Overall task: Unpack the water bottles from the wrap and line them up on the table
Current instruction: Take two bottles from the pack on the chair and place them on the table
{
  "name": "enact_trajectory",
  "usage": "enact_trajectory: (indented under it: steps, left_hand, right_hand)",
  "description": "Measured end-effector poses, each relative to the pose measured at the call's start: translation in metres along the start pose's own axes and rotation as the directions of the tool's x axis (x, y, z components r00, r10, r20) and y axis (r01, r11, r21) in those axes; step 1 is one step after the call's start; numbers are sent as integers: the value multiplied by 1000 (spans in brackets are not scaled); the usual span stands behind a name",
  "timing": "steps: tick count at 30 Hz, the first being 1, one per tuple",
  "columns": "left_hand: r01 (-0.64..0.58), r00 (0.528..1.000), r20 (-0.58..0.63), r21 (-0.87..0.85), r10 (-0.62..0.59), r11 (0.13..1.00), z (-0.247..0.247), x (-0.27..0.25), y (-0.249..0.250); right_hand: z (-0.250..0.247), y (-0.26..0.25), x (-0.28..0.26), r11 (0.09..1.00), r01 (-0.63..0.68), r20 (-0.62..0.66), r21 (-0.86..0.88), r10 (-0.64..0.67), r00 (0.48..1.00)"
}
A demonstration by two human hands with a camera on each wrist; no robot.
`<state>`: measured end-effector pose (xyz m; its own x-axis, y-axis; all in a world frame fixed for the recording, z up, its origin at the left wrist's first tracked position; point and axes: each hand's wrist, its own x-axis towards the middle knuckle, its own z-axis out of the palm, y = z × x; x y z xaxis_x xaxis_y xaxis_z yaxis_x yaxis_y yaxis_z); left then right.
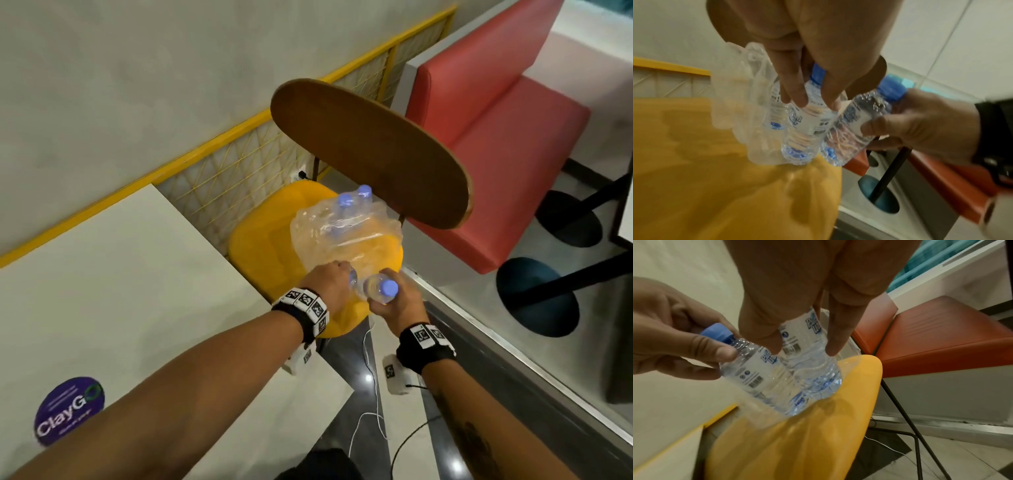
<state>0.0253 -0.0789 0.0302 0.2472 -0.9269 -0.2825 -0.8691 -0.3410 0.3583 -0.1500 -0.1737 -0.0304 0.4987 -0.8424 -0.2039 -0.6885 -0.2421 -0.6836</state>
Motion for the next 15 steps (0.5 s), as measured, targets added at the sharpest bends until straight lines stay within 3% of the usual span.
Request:
enact_trajectory:
  steps: [5, 8, 11, 15]
  left_hand:
    - [92, 991, -76, -177, -107, 980, -21, -93, -20]
    - [160, 976, -109, -244, -191, 957, -31, -159, -51]
    - [256, 949, -118, -251, -292, 933, -33, -228, -91]
    - [362, 904, -136, -258, -404, 896, -28, -310, -149]
  right_hand:
    - [3, -24, -74, 992, 120, 7, 42, -120, 993]
    - [28, -47, -115, 984, 176, 75, -1, -176, 982]
    - [66, -74, -150, 956, 293, 210, -1, -287, 935]
    - [129, -123, -191, 909, 415, 388, 27, -392, 834]
